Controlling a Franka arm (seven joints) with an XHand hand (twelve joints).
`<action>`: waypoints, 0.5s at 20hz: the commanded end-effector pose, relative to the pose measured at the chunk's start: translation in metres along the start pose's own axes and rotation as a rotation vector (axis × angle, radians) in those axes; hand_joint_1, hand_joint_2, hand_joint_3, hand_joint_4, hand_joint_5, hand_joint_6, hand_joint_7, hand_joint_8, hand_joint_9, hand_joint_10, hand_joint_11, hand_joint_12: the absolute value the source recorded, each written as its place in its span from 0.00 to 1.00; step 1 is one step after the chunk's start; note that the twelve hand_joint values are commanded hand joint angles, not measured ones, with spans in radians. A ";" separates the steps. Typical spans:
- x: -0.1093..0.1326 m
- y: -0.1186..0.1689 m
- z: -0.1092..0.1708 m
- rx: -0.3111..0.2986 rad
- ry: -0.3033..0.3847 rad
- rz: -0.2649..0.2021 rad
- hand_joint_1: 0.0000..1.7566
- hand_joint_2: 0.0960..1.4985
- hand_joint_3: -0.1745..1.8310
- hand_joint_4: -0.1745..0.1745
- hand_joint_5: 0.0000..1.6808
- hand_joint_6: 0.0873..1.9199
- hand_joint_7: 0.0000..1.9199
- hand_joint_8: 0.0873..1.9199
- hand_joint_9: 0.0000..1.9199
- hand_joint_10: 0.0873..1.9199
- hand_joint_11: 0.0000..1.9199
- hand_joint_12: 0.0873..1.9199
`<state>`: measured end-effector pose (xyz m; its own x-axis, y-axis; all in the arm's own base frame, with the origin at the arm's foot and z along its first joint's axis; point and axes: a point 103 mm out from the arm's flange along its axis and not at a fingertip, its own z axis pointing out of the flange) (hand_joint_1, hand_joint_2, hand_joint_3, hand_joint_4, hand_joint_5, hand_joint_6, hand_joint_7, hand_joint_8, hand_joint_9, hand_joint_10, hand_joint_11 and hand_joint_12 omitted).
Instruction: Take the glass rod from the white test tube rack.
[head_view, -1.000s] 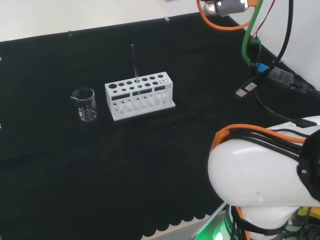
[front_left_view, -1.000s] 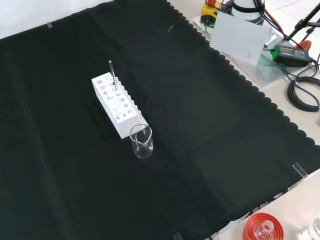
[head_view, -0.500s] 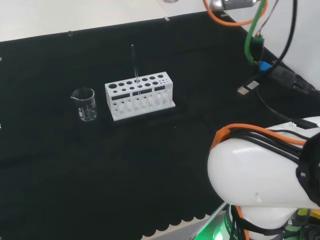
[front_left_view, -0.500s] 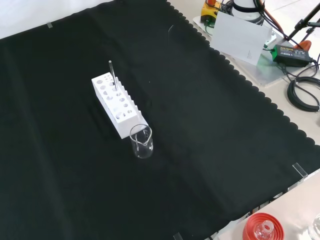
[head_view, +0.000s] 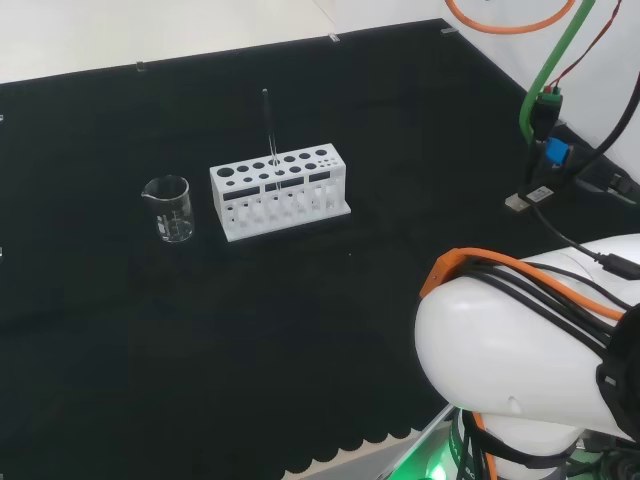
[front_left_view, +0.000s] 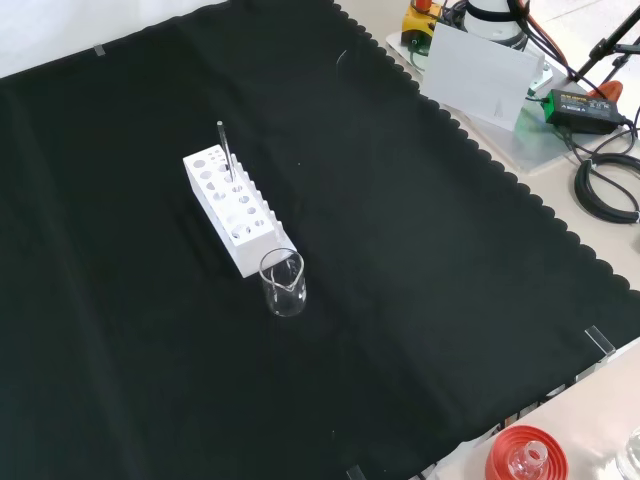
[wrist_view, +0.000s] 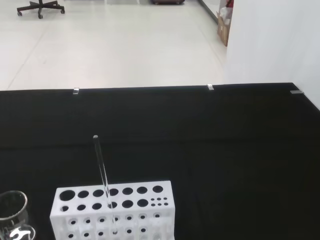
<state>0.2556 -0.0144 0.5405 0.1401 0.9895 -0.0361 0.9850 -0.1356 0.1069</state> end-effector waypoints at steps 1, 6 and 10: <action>0.003 -0.009 -0.001 0.026 0.016 0.001 0.27 0.46 0.27 0.67 0.00 0.00 0.03 0.02 0.00 0.32 0.00 0.66; 0.012 -0.016 -0.009 0.028 0.018 -0.018 0.28 0.45 0.29 0.63 0.04 0.00 0.01 0.17 0.07 0.43 0.05 0.74; 0.022 -0.016 -0.009 0.049 0.059 -0.018 0.29 0.44 0.30 0.61 0.06 0.00 0.00 0.26 0.03 0.44 0.04 0.75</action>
<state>0.2429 -0.0046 0.5466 0.1304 0.9913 -0.0180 0.9873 -0.1282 0.0941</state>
